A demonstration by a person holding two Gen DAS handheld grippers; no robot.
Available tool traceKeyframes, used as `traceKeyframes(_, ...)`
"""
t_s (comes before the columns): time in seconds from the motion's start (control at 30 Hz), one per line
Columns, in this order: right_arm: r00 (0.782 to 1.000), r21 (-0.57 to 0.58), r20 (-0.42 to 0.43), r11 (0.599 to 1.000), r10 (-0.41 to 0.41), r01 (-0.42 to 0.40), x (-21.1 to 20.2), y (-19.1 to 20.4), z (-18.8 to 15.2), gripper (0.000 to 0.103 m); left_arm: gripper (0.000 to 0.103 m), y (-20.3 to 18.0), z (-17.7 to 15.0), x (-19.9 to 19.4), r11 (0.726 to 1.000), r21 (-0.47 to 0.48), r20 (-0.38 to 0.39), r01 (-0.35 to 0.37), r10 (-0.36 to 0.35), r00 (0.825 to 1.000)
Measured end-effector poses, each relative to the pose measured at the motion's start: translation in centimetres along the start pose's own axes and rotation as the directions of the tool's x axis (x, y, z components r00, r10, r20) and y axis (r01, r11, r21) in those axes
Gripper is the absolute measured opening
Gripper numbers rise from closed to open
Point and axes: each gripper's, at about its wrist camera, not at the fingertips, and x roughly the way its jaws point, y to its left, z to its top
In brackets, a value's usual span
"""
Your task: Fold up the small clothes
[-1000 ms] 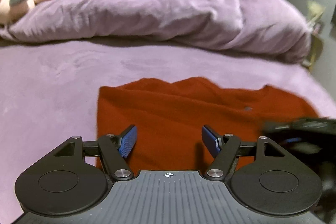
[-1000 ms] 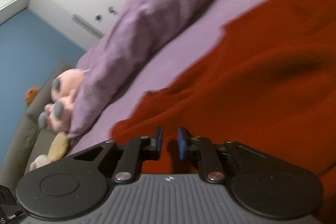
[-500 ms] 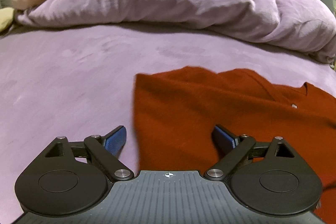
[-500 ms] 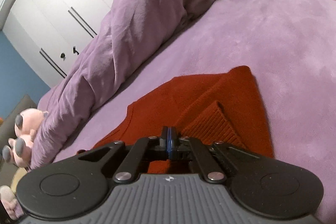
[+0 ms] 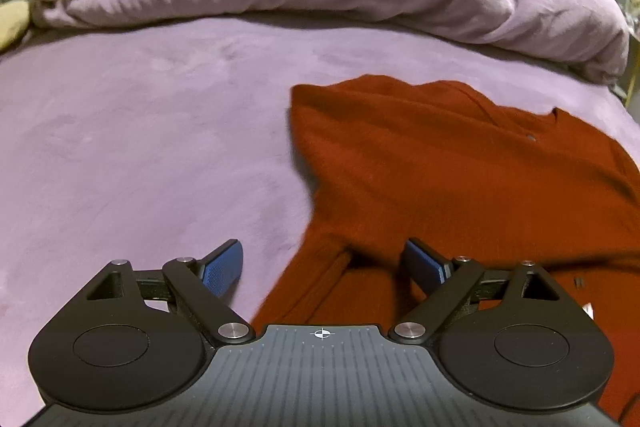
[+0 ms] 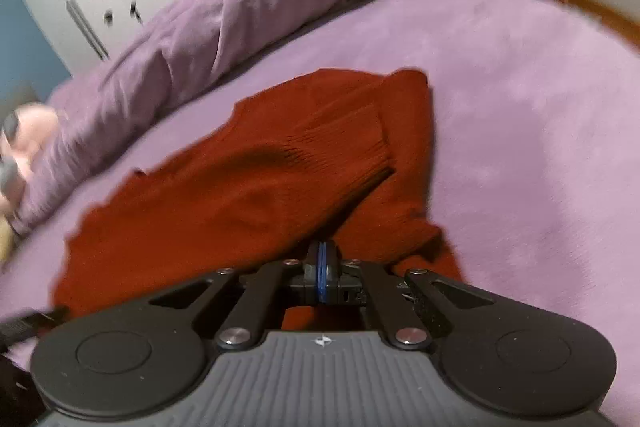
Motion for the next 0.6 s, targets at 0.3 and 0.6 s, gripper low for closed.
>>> traceKeyframes(0.3, 0.995, -0.129, -0.01, 0.987, -0.101, 0.098, -12.7, -1.9, -7.9, 0.066, 0.091, 3.8, -9.3, -9.8, 0.985, 0.166, -0.012, -0.055, 0.058, 0.998)
traceKeyframes(0.6, 0.985, -0.042, -0.15, 0.996, -0.086, 0.081, -17.8, -4.4, -14.4, 0.058, 0.072, 6.7, -14.6, -12.9, 0.995, -0.044, -0.167, 0.093, -0.099, 0.981)
